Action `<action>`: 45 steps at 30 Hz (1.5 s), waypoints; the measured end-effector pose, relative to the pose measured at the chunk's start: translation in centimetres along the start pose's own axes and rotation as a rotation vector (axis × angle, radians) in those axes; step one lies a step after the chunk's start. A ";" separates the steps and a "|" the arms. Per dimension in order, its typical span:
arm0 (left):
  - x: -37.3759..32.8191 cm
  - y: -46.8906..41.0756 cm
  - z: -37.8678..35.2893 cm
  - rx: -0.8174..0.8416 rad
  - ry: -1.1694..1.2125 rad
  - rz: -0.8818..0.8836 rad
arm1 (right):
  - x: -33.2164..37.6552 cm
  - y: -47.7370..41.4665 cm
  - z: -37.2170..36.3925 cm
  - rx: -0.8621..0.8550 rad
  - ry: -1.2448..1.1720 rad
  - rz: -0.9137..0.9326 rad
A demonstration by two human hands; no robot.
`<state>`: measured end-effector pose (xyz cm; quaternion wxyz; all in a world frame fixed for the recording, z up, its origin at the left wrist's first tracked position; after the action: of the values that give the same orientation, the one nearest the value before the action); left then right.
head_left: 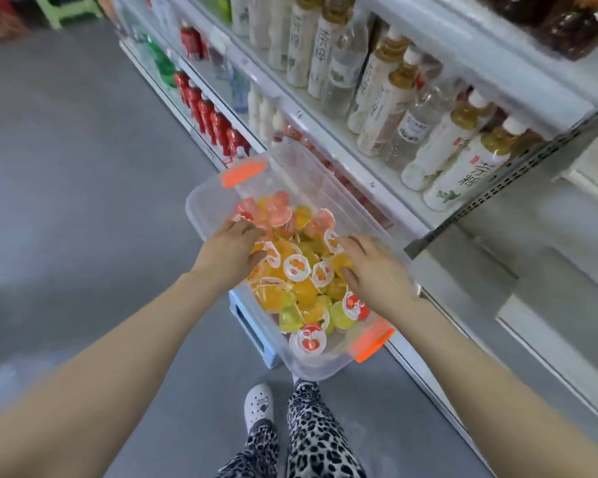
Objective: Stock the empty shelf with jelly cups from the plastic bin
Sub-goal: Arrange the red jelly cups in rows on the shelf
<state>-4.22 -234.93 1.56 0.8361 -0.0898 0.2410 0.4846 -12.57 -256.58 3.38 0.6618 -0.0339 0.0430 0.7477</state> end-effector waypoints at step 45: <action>-1.1 -7.9 -1.6 0.028 0.104 0.144 | -0.8 -1.1 -3.0 -0.068 -0.062 -0.041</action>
<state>1.58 -240.47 0.05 0.7867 -0.0855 0.2969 0.5345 -11.38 -257.57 0.48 0.6765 -0.0340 -0.0037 0.7356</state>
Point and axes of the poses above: each hand's wrist, its own y-axis away from the middle knuckle, its own z-axis out of the back of the hand, x = y × z, the point moved 7 cm from there along -y, towards the middle knuckle, and after that the axes turned 13 degrees about y, right-handed, at the moved point
